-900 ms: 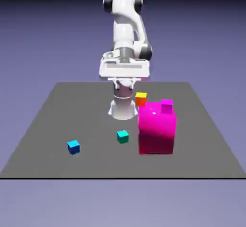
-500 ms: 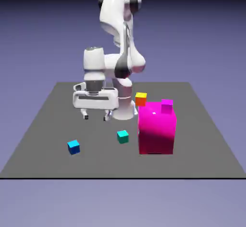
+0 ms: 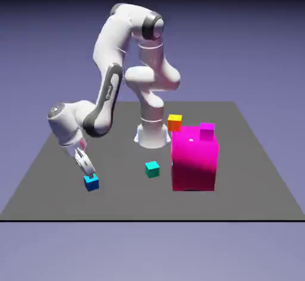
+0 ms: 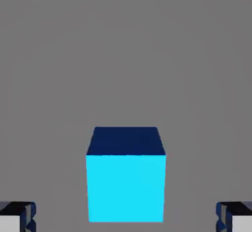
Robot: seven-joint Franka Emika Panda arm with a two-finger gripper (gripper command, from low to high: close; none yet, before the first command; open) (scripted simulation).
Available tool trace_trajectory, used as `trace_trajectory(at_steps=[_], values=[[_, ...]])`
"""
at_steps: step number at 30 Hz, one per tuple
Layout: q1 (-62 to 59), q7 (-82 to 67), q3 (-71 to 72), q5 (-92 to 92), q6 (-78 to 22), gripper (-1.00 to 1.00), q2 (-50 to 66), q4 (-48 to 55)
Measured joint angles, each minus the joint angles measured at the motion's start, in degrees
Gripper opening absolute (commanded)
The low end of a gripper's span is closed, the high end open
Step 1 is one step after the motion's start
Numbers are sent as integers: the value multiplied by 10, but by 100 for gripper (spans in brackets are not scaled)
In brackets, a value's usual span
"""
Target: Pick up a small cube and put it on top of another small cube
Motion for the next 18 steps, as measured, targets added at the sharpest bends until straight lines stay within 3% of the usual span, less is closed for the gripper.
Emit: trace_trajectory(at_steps=[2,3,9,18], values=[[-16,-26,28,37,37,0,41,0],[-18,-30,32,43,43,-100,49,0],[13,20,-23,-29,-30,-100,-34,0],[71,28,152,-80,-168,-100,-174,14]])
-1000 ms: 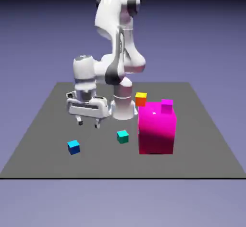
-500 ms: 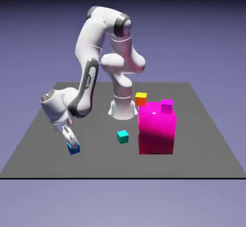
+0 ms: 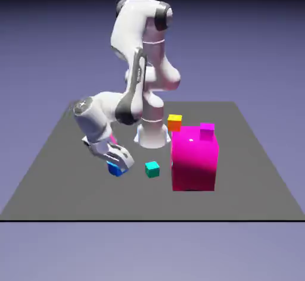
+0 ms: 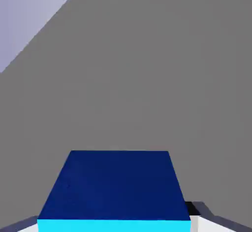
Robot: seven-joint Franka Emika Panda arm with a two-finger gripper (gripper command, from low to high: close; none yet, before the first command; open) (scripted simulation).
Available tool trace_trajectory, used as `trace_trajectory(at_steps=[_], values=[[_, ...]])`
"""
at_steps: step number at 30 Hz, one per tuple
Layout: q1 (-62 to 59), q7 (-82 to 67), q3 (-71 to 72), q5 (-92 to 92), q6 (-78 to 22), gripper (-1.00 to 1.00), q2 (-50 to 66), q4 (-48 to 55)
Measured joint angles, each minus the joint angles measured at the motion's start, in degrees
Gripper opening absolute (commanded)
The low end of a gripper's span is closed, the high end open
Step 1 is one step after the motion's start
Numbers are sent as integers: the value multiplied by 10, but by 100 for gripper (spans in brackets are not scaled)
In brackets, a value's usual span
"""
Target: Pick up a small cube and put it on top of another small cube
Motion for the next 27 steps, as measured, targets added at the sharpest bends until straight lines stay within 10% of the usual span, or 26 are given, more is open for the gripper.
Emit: trace_trajectory(at_steps=[15,21,22,27], values=[[78,7,311,-79,-227,-100,-230,24],[85,6,328,-74,-135,-100,-220,-58],[85,6,329,-73,-127,100,-219,-65],[82,7,321,-80,-200,100,-230,-3]])
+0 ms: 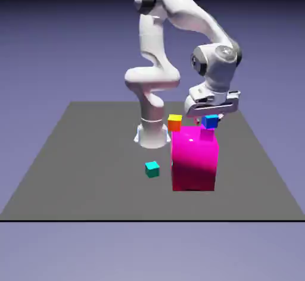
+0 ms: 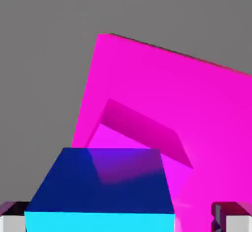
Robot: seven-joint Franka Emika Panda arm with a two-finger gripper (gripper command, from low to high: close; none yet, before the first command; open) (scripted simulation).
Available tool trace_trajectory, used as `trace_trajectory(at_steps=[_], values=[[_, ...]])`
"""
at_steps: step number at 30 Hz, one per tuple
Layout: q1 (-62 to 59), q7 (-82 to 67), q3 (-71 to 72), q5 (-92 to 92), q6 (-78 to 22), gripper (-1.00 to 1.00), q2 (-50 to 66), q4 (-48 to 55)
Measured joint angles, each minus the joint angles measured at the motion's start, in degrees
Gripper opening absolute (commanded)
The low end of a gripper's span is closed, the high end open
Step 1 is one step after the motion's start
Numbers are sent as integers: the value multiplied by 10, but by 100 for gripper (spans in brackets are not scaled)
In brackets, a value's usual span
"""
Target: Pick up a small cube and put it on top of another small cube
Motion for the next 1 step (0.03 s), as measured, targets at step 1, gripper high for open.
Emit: trace_trajectory(at_steps=[1], values=[[-1,0,-3,-2,-24,100,-4,21]])
